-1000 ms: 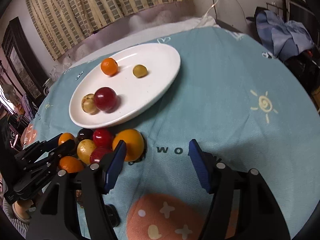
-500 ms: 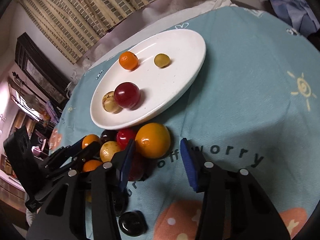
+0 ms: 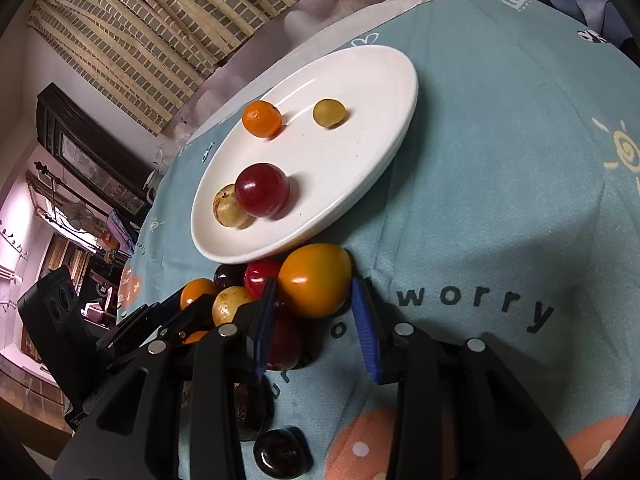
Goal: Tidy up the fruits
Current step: 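Grasp the large yellow-orange fruit with the right gripper while the left gripper holds the orange, then place the orange and yellow-orange fruit on the white plate, opening both grippers, then grasp a red cherry with the left gripper while the right gripper grasps a dark red plum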
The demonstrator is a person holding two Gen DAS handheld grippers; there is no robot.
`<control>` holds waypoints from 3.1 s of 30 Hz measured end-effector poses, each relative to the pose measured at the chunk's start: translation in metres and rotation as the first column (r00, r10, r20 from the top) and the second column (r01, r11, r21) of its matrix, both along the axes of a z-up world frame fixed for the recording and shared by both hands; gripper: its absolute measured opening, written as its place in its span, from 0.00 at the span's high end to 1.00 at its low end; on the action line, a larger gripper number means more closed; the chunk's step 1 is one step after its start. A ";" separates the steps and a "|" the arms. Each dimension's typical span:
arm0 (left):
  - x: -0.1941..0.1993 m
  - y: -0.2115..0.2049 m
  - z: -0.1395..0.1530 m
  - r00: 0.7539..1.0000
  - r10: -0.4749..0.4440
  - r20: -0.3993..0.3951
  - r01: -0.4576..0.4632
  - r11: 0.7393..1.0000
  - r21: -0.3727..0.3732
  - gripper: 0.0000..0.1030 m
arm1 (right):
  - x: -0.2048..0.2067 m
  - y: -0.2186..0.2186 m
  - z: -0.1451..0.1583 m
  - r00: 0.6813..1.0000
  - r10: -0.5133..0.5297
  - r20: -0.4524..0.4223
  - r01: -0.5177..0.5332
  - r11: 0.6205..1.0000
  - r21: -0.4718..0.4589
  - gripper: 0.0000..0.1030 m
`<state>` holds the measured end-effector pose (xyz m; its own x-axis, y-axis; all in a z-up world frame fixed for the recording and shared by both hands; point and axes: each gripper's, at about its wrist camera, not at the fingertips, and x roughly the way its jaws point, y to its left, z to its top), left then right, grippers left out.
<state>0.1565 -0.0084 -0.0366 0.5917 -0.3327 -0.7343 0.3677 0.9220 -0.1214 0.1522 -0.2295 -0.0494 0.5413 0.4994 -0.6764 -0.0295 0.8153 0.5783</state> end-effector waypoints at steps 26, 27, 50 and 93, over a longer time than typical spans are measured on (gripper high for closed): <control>-0.013 0.000 0.030 0.996 0.037 0.087 -0.037 0.999 -0.005 0.63 | 0.010 0.005 0.002 1.000 0.025 0.013 -0.025 0.998 -0.050 0.63; -0.012 0.000 0.028 0.996 0.036 0.083 -0.036 0.999 -0.002 0.63 | 0.013 0.003 -0.001 1.000 0.025 -0.002 -0.025 0.999 -0.027 0.62; 0.061 0.000 0.061 0.982 0.158 0.101 -0.154 0.987 -0.044 0.63 | 0.042 0.001 0.059 0.987 -0.048 0.156 0.068 0.990 -0.124 0.63; -0.019 0.042 0.003 0.983 0.183 0.026 -0.184 0.983 0.010 0.46 | -0.036 0.014 0.033 0.992 -0.034 0.123 0.050 0.990 -0.129 0.35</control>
<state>0.1377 0.0333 -0.0339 0.6604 -0.2078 -0.7216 0.1949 0.9755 -0.1025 0.1158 -0.2159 -0.0169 0.6411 0.3859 -0.6633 -0.0569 0.8859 0.4604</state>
